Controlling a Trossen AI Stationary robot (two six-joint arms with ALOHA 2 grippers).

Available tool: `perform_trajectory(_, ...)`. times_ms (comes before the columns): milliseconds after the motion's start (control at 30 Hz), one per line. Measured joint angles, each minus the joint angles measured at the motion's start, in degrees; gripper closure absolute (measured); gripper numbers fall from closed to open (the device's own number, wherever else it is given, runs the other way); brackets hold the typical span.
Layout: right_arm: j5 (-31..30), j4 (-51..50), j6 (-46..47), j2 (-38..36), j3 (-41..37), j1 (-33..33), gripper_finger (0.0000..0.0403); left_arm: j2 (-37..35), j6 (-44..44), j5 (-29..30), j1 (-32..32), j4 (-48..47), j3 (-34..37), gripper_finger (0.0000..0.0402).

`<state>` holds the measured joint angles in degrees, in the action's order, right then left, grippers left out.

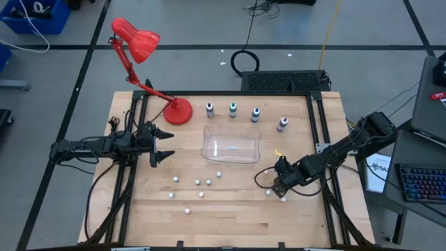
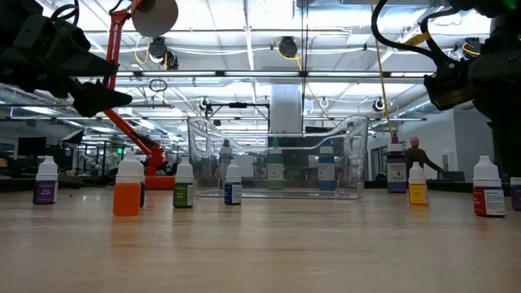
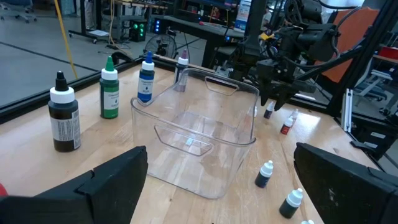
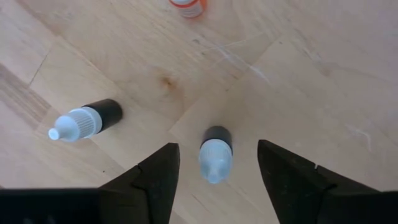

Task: Pick & Place food coloring
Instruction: Put the small purple food coloring bottle in the transparent bin

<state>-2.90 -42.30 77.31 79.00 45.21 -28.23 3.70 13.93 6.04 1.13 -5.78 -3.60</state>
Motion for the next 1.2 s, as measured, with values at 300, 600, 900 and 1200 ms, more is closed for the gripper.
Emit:
perform_trajectory(300, 0.0, 0.0, -0.1, 0.0, 0.0, 0.0, 0.0217, 0.0, 0.0, 0.0, 0.0, 0.0, 0.0, 0.0002)
perform_trajectory(600, 0.0, -0.1, -0.3, 0.0, 0.0, 0.0, 0.0253, 0.0, 0.0, 0.0, 0.0, 0.0, 0.0, 0.0002)
perform_trajectory(900, 0.0, -1.1, -0.4, 0.0, 0.0, 0.0, 0.0292, 0.0, 0.0, 0.0, 0.0, 0.0, 0.0, 0.0002)
perform_trajectory(1200, -0.1, -1.2, -1.4, 0.0, 0.0, 0.0, 0.0343, 0.0, 0.0, 0.0, 0.0, 0.0, 0.0, 0.0002)
